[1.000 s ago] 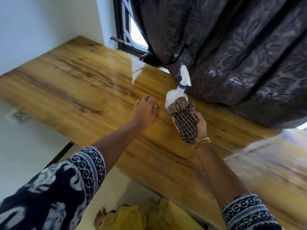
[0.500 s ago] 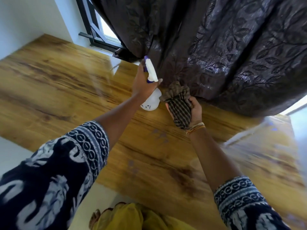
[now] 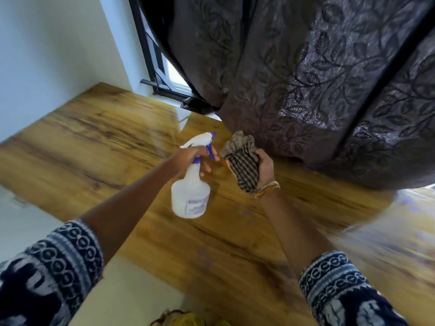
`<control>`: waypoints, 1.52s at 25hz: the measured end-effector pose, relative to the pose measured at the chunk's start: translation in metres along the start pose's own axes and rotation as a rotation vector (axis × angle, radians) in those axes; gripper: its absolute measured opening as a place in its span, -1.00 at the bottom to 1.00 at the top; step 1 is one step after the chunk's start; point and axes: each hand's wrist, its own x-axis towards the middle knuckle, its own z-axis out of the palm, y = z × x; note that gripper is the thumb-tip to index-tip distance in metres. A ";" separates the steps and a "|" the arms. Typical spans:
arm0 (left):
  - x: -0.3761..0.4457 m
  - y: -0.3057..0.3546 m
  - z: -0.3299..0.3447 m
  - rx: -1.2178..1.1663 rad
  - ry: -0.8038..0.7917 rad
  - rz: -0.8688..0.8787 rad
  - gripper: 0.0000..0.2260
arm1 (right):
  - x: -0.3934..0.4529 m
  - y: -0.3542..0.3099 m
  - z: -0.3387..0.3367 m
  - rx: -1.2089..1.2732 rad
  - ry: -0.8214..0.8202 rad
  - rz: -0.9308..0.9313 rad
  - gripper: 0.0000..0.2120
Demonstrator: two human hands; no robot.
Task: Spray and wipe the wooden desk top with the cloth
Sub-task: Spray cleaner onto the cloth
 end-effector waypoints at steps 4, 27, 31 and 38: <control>-0.045 -0.007 -0.022 0.141 -0.176 -0.193 -0.75 | 0.007 0.046 0.040 -0.118 -0.031 0.061 -0.59; -0.117 -0.020 -0.094 0.208 0.194 -0.193 -0.82 | 0.011 0.131 0.102 -0.243 -0.066 0.131 -0.51; -0.115 -0.025 -0.098 0.215 0.208 -0.251 -0.89 | 0.014 0.135 0.104 -0.237 -0.054 0.149 -0.52; -0.117 -0.033 -0.115 0.150 0.120 -0.122 -0.72 | 0.018 0.134 0.110 -0.191 -0.060 0.193 -0.50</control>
